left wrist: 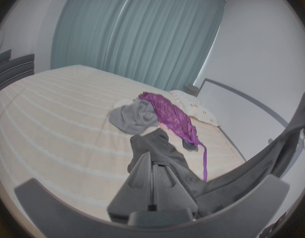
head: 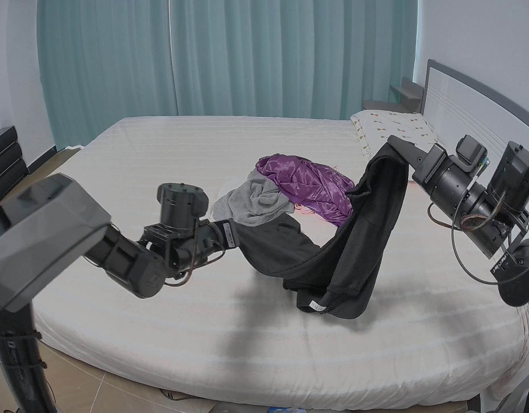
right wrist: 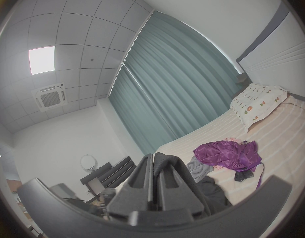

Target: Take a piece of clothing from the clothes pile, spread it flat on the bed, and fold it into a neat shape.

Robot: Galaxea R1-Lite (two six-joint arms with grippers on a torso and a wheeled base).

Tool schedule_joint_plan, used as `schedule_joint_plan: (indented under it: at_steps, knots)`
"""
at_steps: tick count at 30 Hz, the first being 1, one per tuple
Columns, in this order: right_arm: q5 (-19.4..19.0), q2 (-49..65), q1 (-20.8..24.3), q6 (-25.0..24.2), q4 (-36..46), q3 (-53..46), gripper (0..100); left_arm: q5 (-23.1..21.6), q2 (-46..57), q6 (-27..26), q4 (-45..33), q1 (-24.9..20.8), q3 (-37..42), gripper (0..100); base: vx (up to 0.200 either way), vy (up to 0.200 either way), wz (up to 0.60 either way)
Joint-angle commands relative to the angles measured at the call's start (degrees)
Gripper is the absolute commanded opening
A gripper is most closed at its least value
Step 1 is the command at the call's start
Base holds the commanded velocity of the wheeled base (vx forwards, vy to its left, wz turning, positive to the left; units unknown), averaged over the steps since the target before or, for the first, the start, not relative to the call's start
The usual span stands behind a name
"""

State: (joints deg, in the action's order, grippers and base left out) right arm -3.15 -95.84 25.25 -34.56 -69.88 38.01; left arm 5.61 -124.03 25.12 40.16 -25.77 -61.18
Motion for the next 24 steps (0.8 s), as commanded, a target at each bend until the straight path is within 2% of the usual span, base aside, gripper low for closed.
schedule_joint_plan:
  at_steps: [1,3,5,9,11,13,17,19,24]
  knots:
    - [2.0,-9.3,-4.6,0.2,-1.2,7.3,0,2.7,15.4,1.1,0.0,2.0,7.3,0,0.000,0.000,0.00]
    - [3.1,-10.0,-4.8,0.5,-1.8,9.3,0,3.2,16.8,1.1,0.0,2.3,7.9,0,0.000,0.000,0.00]
    - [5.6,-10.9,-5.3,1.0,-1.7,16.0,0,3.8,20.7,1.2,0.1,3.3,9.6,0,0.000,0.000,0.00]
    - [6.2,-10.3,-6.0,2.9,-1.7,22.8,0,3.8,25.2,2.1,0.2,4.4,10.4,0,0.000,0.000,0.00]
    - [6.2,-9.4,-6.0,3.9,-2.2,24.3,0,3.8,28.4,4.8,0.1,4.5,10.4,0,0.000,0.000,0.00]
    - [6.0,-8.5,-5.7,3.9,-2.1,23.6,0,3.8,29.9,6.0,0.0,4.5,10.6,0,0.000,0.000,0.00]
    - [5.3,-8.3,-4.2,3.2,-2.3,16.0,0,3.2,31.8,8.6,0.2,4.2,15.7,0,0.000,0.000,0.00]
    - [4.6,-10.2,-3.7,2.7,-2.4,8.7,0,3.2,31.3,11.9,0.3,3.6,19.4,0,0.000,0.000,0.00]
    - [3.8,-15.3,-2.4,-1.2,-6.4,2.2,0,2.6,29.8,17.7,0.4,1.8,23.7,0,0.000,0.000,0.00]
